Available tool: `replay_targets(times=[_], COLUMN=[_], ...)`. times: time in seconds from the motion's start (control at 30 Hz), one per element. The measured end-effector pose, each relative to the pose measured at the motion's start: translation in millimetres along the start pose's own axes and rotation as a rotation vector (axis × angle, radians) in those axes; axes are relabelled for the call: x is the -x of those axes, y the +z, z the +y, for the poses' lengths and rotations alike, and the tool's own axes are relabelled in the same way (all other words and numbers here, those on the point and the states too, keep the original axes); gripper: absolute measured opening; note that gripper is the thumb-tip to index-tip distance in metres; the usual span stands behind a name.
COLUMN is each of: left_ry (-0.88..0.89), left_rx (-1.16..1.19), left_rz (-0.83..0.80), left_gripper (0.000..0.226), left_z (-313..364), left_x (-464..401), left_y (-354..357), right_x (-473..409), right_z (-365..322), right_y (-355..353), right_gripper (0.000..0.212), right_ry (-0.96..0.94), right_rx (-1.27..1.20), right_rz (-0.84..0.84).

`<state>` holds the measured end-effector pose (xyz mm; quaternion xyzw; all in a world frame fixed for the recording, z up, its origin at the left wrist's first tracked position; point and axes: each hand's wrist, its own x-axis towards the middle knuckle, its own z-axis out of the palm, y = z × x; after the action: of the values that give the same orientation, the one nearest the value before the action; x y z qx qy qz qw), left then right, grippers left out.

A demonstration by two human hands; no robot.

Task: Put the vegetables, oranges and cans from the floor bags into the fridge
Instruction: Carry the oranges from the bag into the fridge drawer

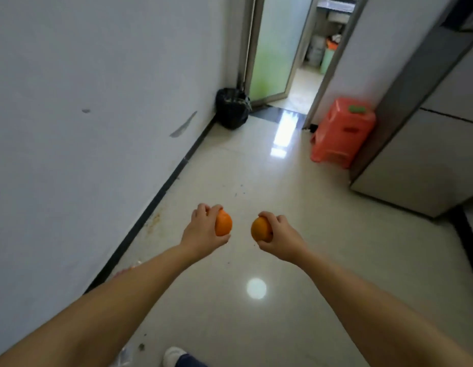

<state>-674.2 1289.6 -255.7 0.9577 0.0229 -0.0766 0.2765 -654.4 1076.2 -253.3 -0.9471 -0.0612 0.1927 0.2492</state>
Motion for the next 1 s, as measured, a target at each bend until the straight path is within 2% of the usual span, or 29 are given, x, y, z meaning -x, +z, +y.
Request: replay_targets(times=[0.2, 0.3, 0.5, 0.67, 0.77, 1.0], left_ry=[0.211, 0.341, 0.576, 0.686, 0.684, 0.629], left_rx=[0.013, 0.015, 0.103, 0.177, 0.186, 0.263], left_rz=[-0.071, -0.158, -0.295, -0.362, -0.343, -0.327], left_gripper=[0.074, 0.074, 0.072, 0.073, 0.071, 0.067], left_z=[161, 254, 406, 500, 541, 650], left_x=[60, 91, 132, 125, 93, -16], left_y=[69, 108, 166, 192, 204, 234], right_x=[166, 260, 367, 384, 369, 300], right_z=[134, 206, 301, 356, 387, 475], right_y=[-74, -109, -166, -209, -244, -353], right_gripper=[0.068, 0.068, 0.067, 0.072, 0.073, 0.069], right_ry=[0.136, 0.251, 0.420, 0.439, 0.443, 0.424], right_rx=[-0.150, -0.159, -0.157, -0.079, -0.073, -0.092], right_rz=[0.229, 0.338, 0.523, 0.529, 0.528, 0.657])
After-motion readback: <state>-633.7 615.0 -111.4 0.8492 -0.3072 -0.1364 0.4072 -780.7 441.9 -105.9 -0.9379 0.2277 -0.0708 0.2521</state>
